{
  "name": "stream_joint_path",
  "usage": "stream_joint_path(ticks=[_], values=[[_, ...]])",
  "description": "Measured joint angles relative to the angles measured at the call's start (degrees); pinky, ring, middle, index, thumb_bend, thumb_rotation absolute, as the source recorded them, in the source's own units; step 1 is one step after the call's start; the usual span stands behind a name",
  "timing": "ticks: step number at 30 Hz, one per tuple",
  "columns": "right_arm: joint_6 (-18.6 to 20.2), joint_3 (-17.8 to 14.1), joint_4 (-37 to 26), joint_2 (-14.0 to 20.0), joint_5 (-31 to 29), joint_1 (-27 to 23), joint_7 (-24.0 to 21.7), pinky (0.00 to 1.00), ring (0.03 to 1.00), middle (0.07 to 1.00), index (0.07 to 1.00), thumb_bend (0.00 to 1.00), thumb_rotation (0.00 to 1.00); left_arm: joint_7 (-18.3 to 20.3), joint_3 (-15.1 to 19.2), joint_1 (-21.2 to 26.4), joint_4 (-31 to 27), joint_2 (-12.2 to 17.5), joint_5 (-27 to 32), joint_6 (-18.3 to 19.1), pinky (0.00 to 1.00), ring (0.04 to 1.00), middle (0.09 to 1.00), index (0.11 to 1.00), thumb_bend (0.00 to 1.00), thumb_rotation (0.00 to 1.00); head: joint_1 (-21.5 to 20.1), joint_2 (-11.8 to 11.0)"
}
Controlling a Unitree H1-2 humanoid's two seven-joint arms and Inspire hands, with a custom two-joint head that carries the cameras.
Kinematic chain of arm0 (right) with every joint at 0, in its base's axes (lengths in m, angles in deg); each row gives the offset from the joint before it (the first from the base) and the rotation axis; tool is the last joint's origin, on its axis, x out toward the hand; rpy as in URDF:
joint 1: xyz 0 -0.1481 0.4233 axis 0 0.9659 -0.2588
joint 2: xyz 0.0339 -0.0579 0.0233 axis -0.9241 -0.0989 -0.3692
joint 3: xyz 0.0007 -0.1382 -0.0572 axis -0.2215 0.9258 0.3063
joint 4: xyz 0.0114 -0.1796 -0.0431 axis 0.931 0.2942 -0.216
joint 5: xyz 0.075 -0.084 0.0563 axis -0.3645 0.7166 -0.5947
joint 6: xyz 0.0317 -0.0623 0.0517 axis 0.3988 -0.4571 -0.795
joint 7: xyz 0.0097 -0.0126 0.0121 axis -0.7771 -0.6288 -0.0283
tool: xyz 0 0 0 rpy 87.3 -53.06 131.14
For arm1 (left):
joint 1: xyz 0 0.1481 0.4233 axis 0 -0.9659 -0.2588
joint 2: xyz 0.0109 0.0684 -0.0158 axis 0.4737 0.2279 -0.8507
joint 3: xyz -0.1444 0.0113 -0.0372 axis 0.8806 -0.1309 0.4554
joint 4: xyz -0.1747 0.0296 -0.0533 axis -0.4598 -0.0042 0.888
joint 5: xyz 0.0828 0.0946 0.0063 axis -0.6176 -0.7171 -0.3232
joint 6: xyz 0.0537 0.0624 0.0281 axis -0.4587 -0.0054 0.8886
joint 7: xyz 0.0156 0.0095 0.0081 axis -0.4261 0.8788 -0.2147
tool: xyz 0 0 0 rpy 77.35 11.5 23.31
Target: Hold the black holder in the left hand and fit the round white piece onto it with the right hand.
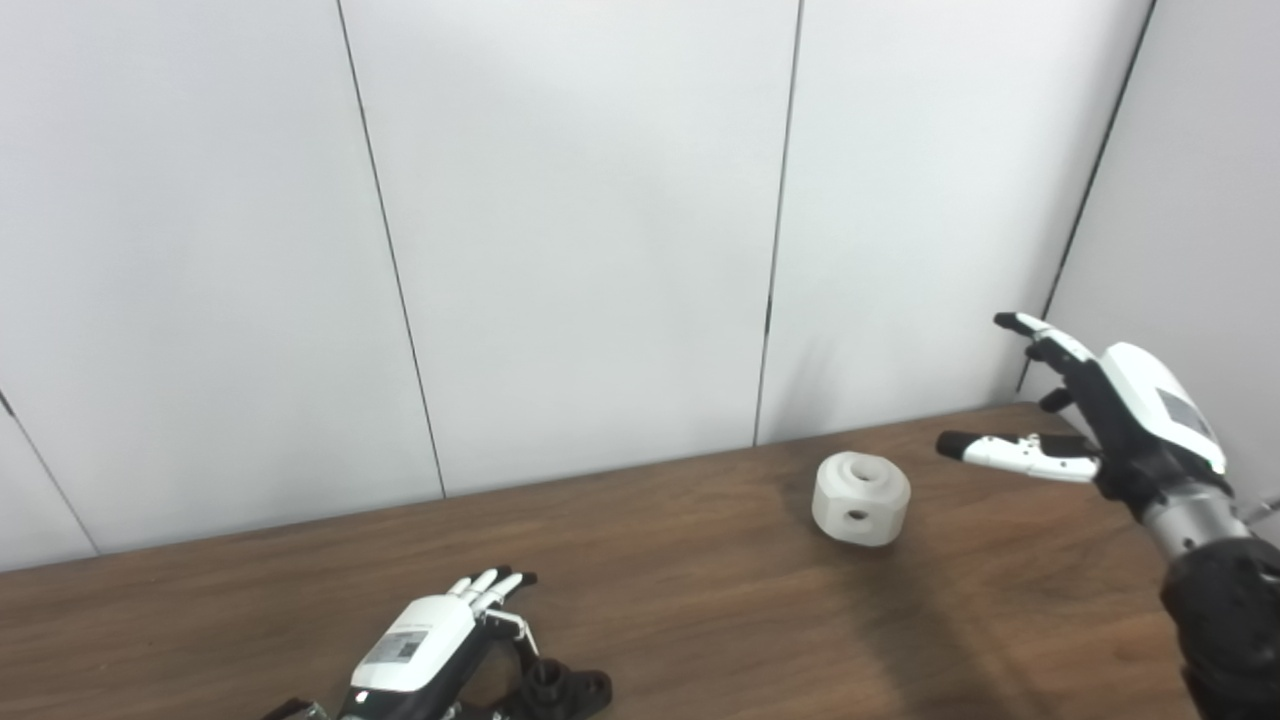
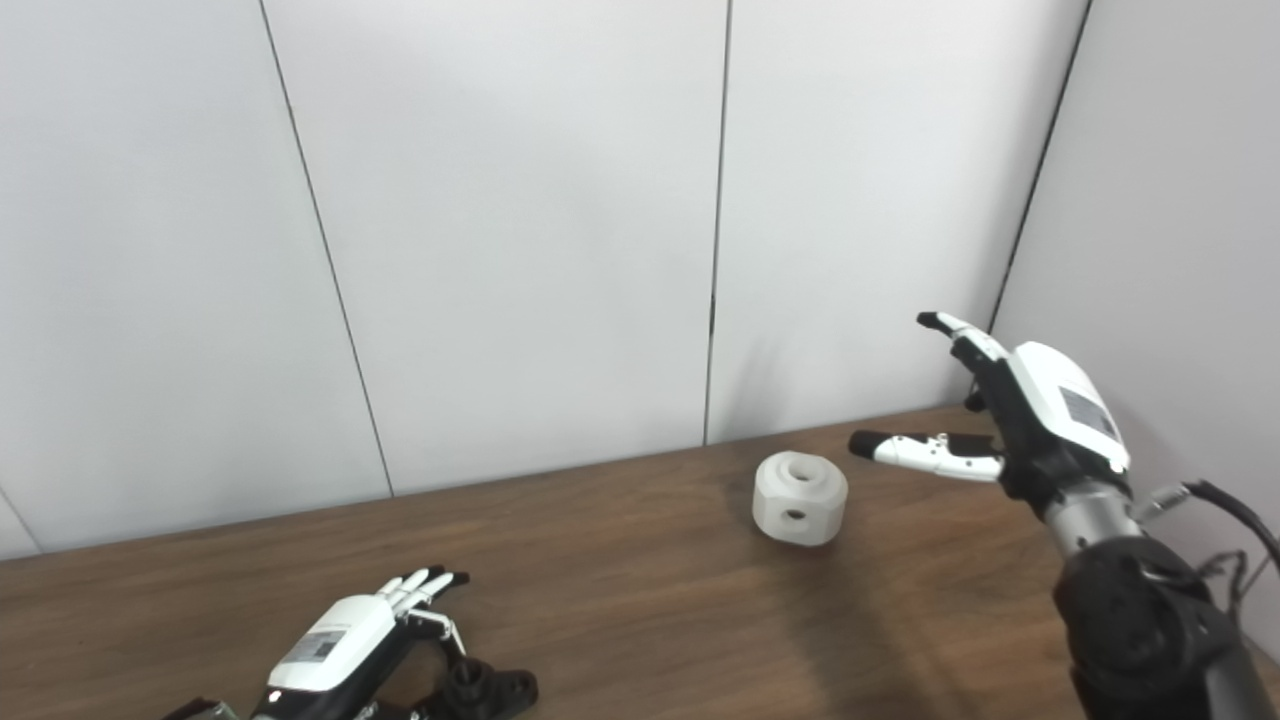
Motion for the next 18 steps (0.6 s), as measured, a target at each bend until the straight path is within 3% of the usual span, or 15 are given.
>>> stream_joint_path(ticks=[9,18], values=[[0.1,4.7,12.7,2.2,2.3,-6.7,-8.0,0.72,0.957,0.992,0.952,0.97,0.57,0.1,0.0,0.0,0.1,0.1,0.3,-0.3,1.0,1.0,0.959,0.482,0.52,0.05,0.0,0.1],[0.0,12.2,20.8,3.2,0.2,-10.5,-10.3,0.76,0.995,1.0,0.951,1.0,0.5,0.4,0.1,0.1,0.1,0.1,0.7,-0.3,1.0,1.0,0.957,0.481,0.52,0.05,-0.4,1.8]])
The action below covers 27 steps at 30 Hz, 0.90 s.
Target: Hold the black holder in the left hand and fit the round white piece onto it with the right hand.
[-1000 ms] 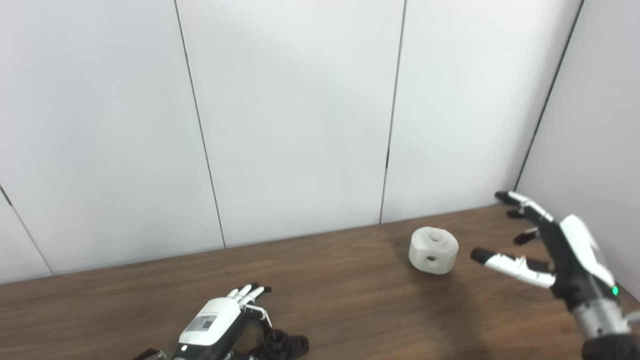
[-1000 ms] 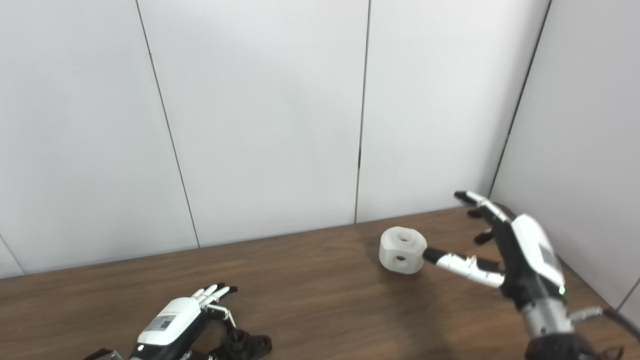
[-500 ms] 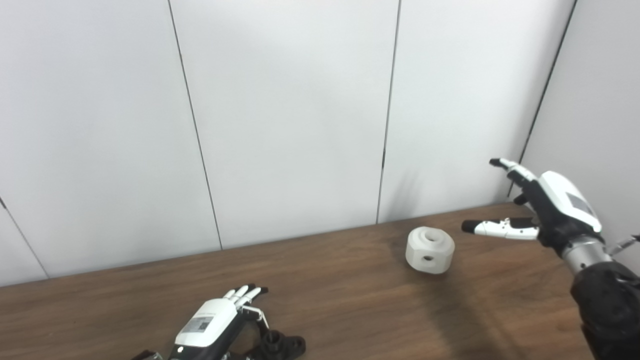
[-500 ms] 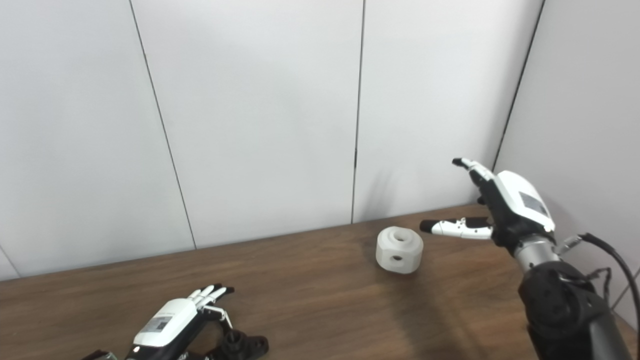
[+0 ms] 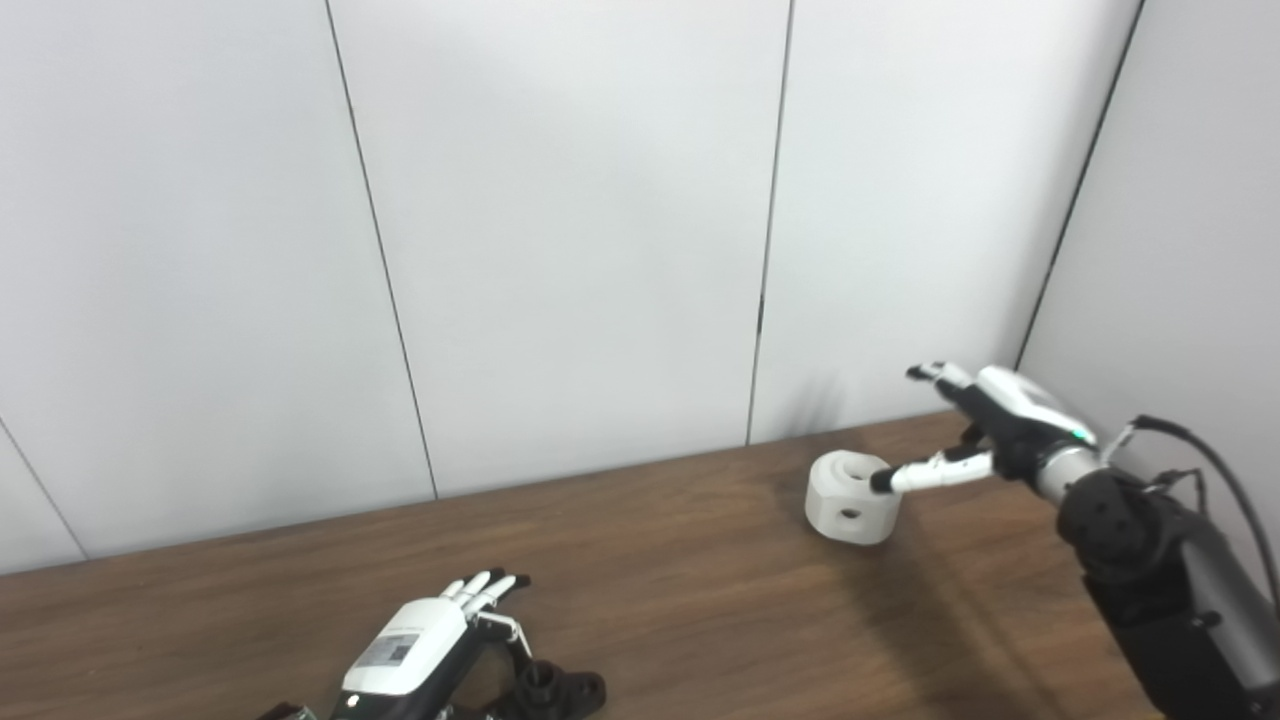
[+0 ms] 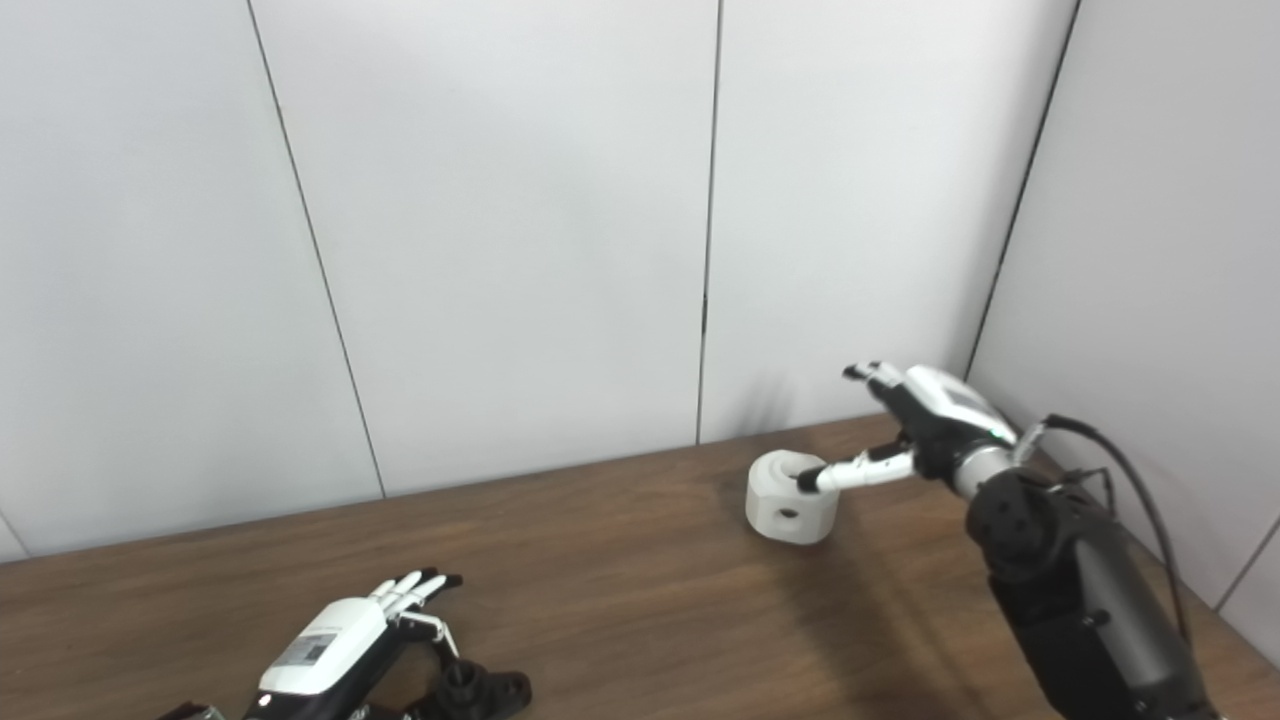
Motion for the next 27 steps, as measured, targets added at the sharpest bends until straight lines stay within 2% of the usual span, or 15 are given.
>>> stream_joint_path(ticks=[5,8,15,19,27], values=[[-0.2,4.5,4.3,0.1,0.6,-2.2,-0.3,0.81,1.0,1.0,0.962,1.0,0.52,0.1,0.1,0.0,0.0,0.0,0.2,-0.3,1.0,1.0,0.961,0.481,0.52,0.05,-0.4,0.6],[-0.2,6.0,6.8,0.2,0.5,-3.6,-0.4,0.83,1.0,1.0,0.966,1.0,0.54,0.7,0.1,0.0,-0.4,0.0,0.2,0.1,1.0,1.0,0.962,0.482,0.52,0.05,-0.6,0.9],[-0.2,10.0,11.3,0.5,0.6,-7.0,-1.1,0.87,1.0,1.0,0.977,1.0,0.55,2.3,0.2,0.0,-1.5,0.3,0.1,1.2,1.0,1.0,0.967,0.482,0.52,0.05,-4.2,0.4],[-0.2,11.0,12.6,0.3,0.9,-8.3,-1.1,0.91,1.0,1.0,0.982,1.0,0.55,3.2,0.2,0.1,-1.9,0.7,0.2,1.5,1.0,1.0,0.975,0.482,0.52,0.05,-6.7,-0.3],[-0.1,11.6,15.3,-0.5,1.6,-10.1,-0.5,0.94,1.0,1.0,0.977,1.0,0.53,2.7,0.4,0.2,-1.1,1.2,1.2,0.3,1.0,1.0,0.972,0.483,0.52,0.05,-8.7,-0.6]])
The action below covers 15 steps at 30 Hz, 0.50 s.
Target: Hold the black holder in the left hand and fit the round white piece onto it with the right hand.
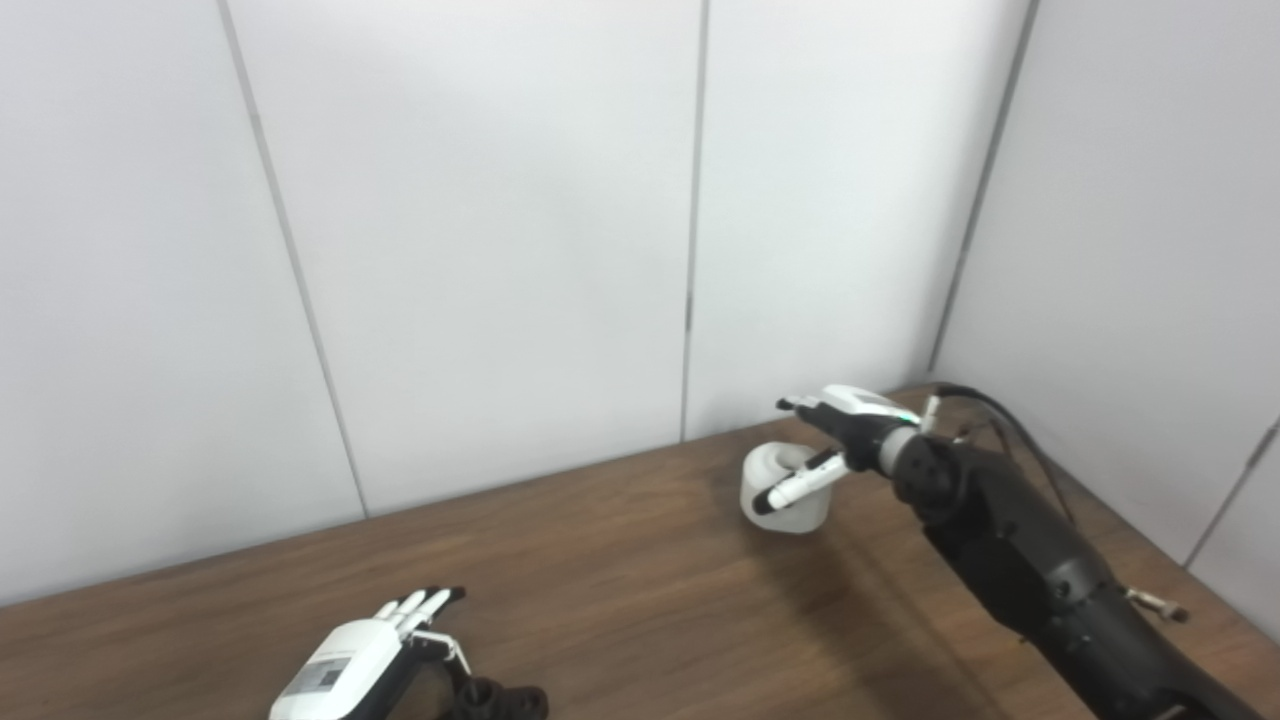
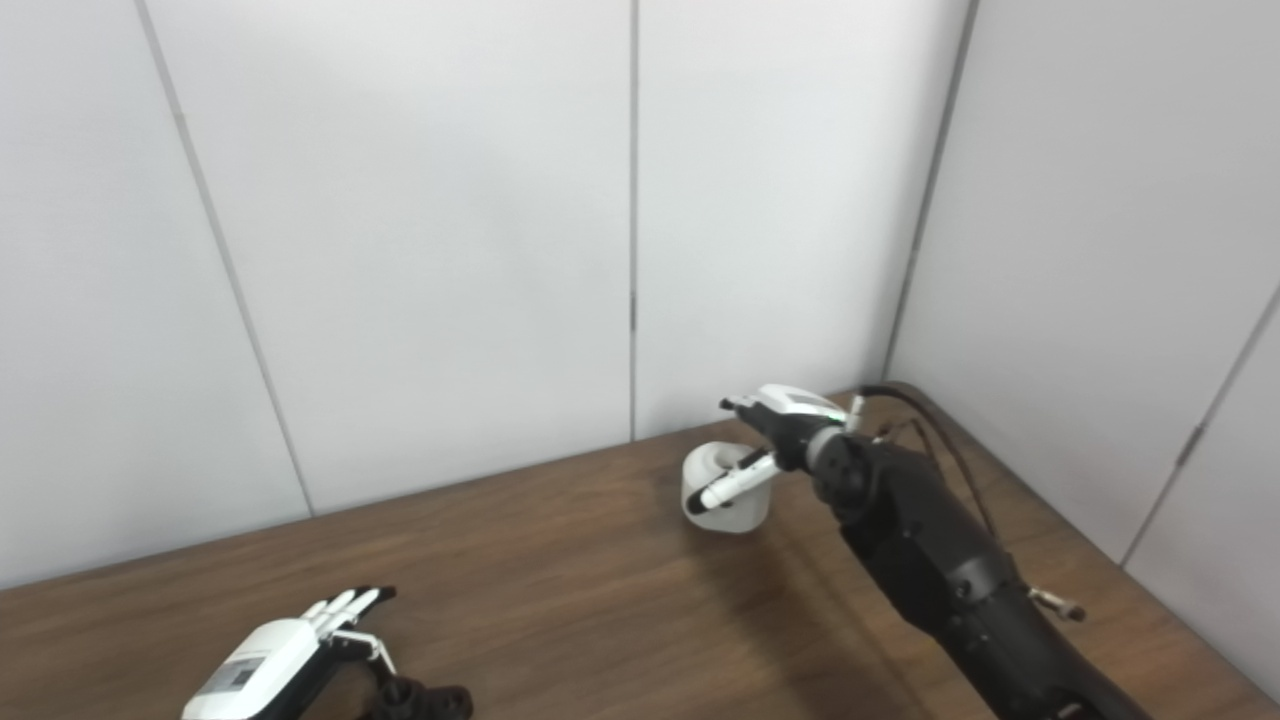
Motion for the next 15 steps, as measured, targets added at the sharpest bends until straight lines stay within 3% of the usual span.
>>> stream_joint_path(ticks=[15], values=[[0.0,0.7,0.7,-0.1,1.9,-0.1,0.2,0.87,1.0,1.0,0.947,1.0,0.48,-0.5,1.0,0.0,1.0,0.9,0.8,-2.8,1.0,1.0,0.956,0.483,0.52,0.05,-1.9,0.0]])
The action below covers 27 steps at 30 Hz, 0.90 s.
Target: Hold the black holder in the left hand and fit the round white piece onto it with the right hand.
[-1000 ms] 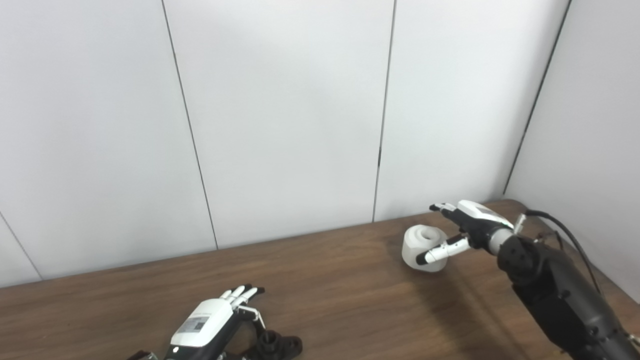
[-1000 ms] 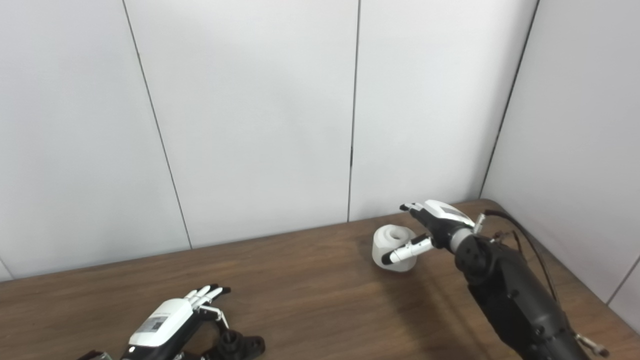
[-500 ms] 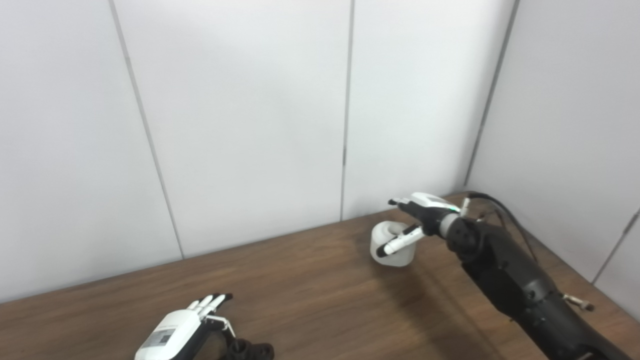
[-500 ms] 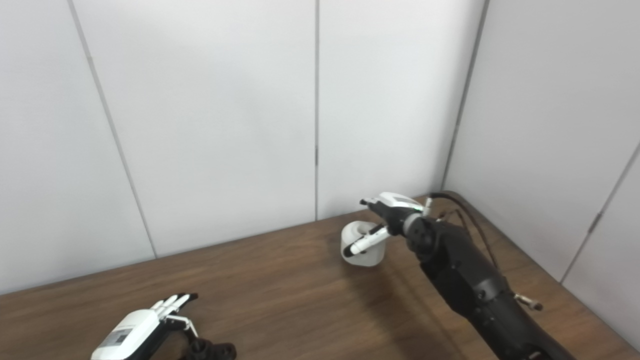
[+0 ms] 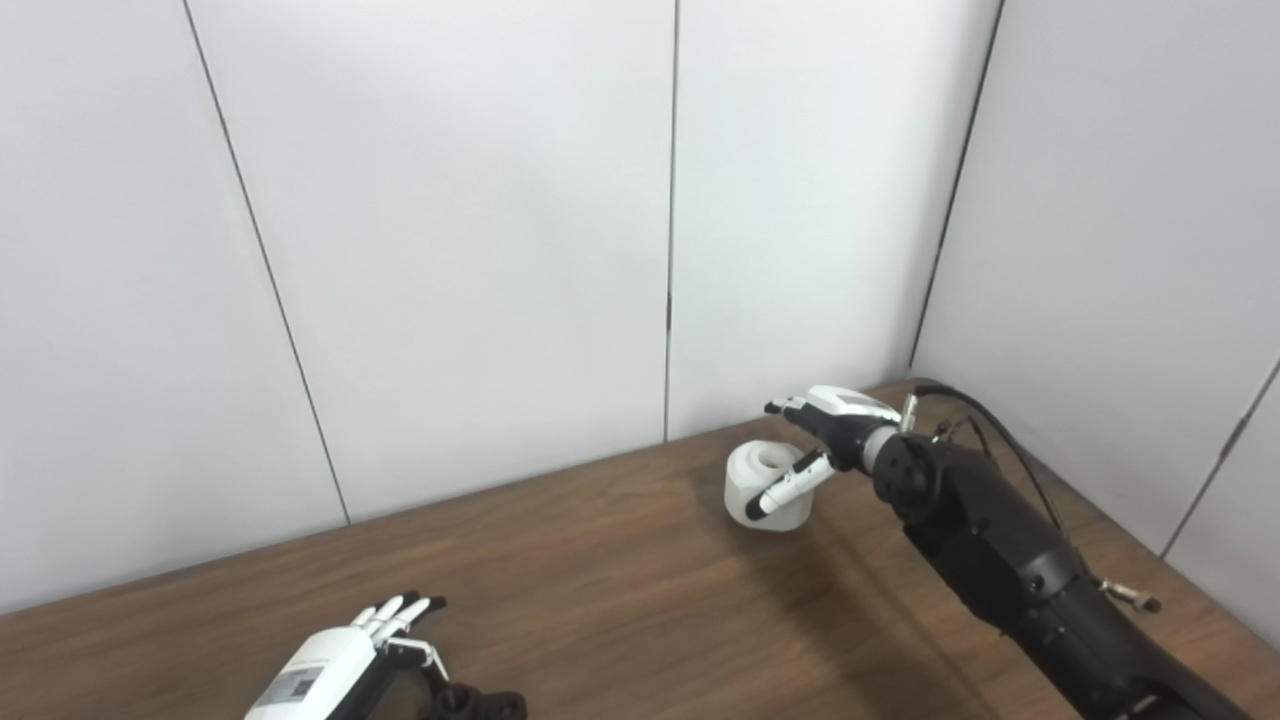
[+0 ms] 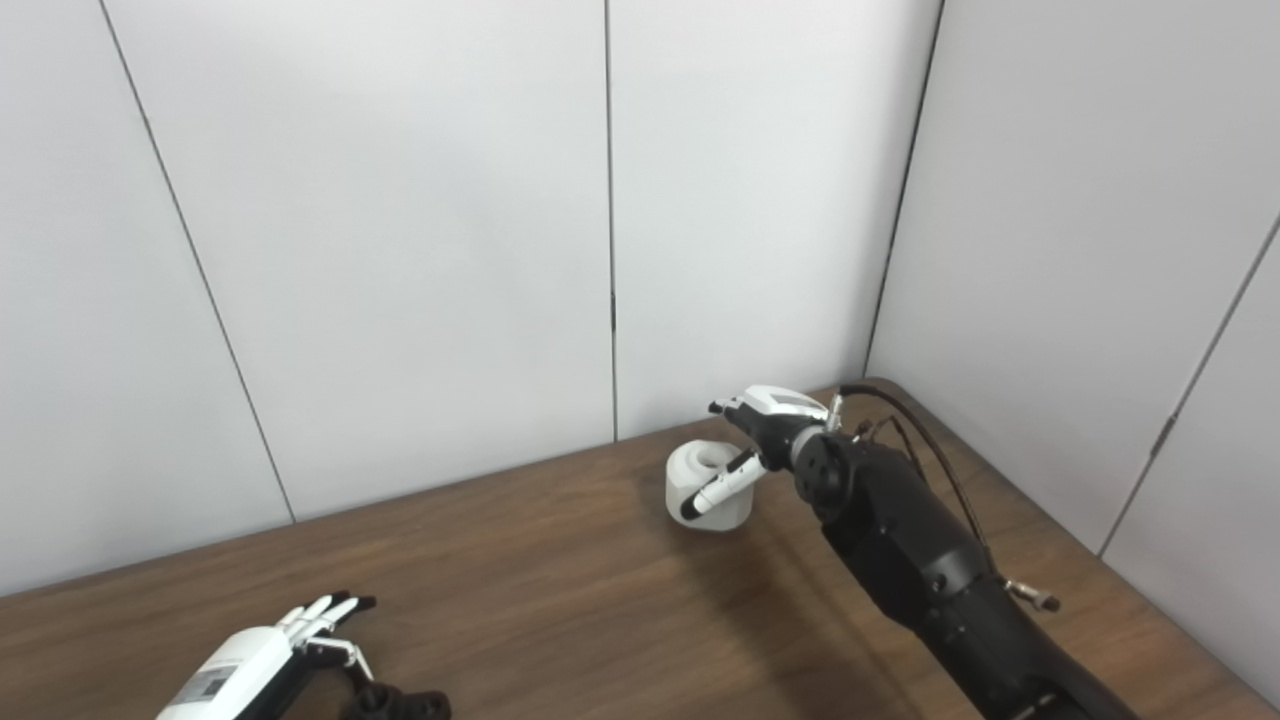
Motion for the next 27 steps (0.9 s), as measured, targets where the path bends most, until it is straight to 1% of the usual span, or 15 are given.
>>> stream_joint_path(ticks=[5,11,18,19,21,23,24,25,26,27], values=[[0.0,0.3,0.0,0.0,0.5,0.0,0.0,0.87,1.0,1.0,0.944,1.0,0.46,0.2,0.2,-0.1,-0.1,0.0,0.0,0.2,1.0,1.0,0.952,0.483,0.52,0.05,0.1,0.1],[0.0,0.9,1.0,0.0,1.2,-0.3,-0.2,0.91,1.0,1.0,0.943,1.0,0.47,0.3,0.3,-0.1,-0.1,0.0,0.0,0.0,1.0,1.0,0.956,0.483,0.52,0.04,0.1,0.2],[0.0,1.3,2.5,-0.3,2.2,-0.5,-1.2,0.93,1.0,1.0,0.933,1.0,0.45,0.4,0.4,-0.1,-0.1,0.1,0.0,0.1,1.0,1.0,0.956,0.483,0.52,0.05,0.1,0.2],[0.0,1.3,2.9,-0.4,2.3,-0.5,-1.2,0.94,1.0,1.0,0.927,1.0,0.44,0.4,0.4,-0.1,-0.2,0.1,0.0,0.1,1.0,1.0,0.955,0.482,0.52,0.05,0.2,0.2],[0.0,1.3,3.7,-0.7,2.8,-0.6,-1.2,0.95,1.0,1.0,0.911,1.0,0.42,0.4,0.4,-0.2,-0.3,0.1,0.0,0.1,1.0,1.0,0.955,0.482,0.52,0.05,0.2,0.2],[0.0,1.3,4.0,-1.2,2.9,-0.6,-1.2,0.95,1.0,1.0,0.855,1.0,0.39,0.5,0.4,-0.2,-0.4,0.1,0.0,0.2,1.0,1.0,0.958,0.482,0.52,0.05,0.2,0.2],[0.0,1.4,4.0,-1.4,2.9,-0.6,-1.1,0.95,1.0,1.0,0.841,1.0,0.38,0.6,0.4,-0.2,-0.4,0.2,0.0,0.3,1.0,1.0,0.959,0.482,0.52,0.05,0.2,0.2],[0.0,1.6,4.0,-1.5,2.9,-0.6,-0.9,0.94,1.0,1.0,0.821,1.0,0.37,0.7,0.4,-0.2,-0.5,0.2,0.0,0.4,1.0,1.0,0.959,0.482,0.52,0.05,0.2,0.2],[-0.1,1.8,3.9,-1.4,2.9,-0.6,-0.5,0.9,1.0,1.0,0.783,0.99,0.37,0.7,0.4,-0.2,-0.5,0.2,0.0,0.4,1.0,1.0,0.96,0.482,0.52,0.05,0.2,0.2],[-0.3,2.1,3.9,-1.4,2.9,-0.6,0.0,0.88,1.0,0.998,0.751,0.97,0.35,0.7,0.4,-0.2,-0.5,0.2,0.0,0.4,1.0,1.0,0.96,0.482,0.52,0.05,0.2,0.2]])
